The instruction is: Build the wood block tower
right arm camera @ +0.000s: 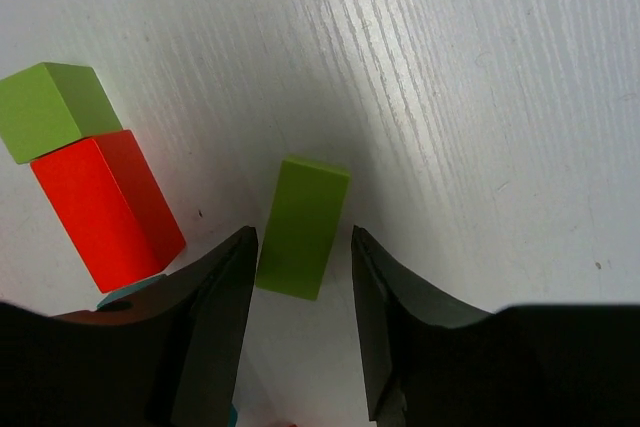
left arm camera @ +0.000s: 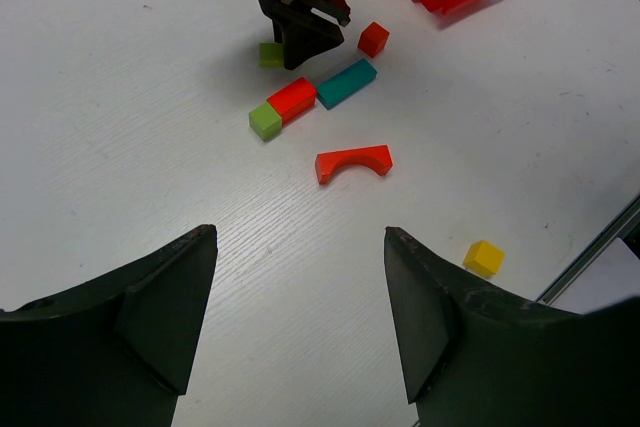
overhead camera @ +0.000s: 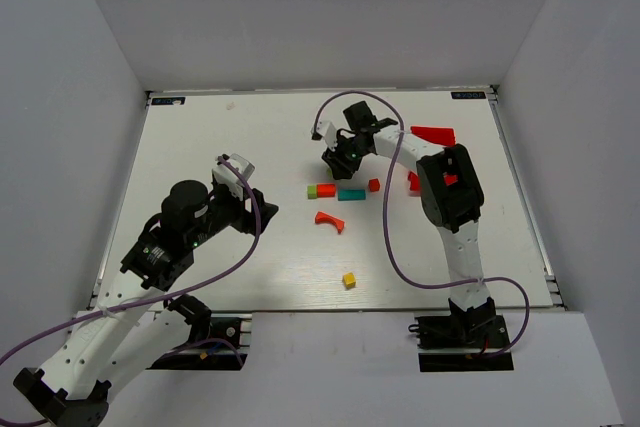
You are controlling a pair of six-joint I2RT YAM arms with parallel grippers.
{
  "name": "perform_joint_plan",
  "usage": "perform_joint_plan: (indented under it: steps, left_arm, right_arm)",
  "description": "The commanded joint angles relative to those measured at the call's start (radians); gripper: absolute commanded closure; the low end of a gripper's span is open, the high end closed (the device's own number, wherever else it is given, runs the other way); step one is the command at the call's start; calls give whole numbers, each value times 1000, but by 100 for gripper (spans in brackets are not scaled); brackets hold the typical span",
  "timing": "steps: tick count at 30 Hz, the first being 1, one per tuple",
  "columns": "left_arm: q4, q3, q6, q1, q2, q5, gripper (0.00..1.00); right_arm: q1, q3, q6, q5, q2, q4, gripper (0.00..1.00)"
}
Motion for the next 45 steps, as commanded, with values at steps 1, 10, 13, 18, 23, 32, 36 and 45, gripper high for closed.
perform_joint_plan:
  steps: [1, 10, 13, 18, 23, 32, 36, 45]
  left_arm:
    - [4, -7, 7, 5, -11, 4, 22]
    - [4, -7, 7, 5, -11, -5, 22]
    - [4, -7, 7, 5, -11, -5, 22]
    - [4, -7, 7, 5, -11, -5, 22]
    - [4, -7, 7, 5, -11, -5, 22]
    - [4, -7, 7, 5, -11, -5, 22]
    - [4, -7, 7, 5, -20, -5, 22]
    - [4, -7, 7, 5, -20, -5, 22]
  right_arm:
    - [9, 4, 6, 2, 13, 15, 53]
    - [3, -3, 7, 16, -10, 27, 89]
    - [-5, -8, 7, 30, -48, 36, 94]
    - [-20, -60, -19, 77, -146, 63, 95]
    - [-42, -121, -48, 60, -235, 67, 96]
    - [-51, -181, -221, -94, -286, -76, 98]
    - [-39, -175, -315, -154, -271, -166, 99]
    - [-25, -183, -370, -159, -238, -217, 98]
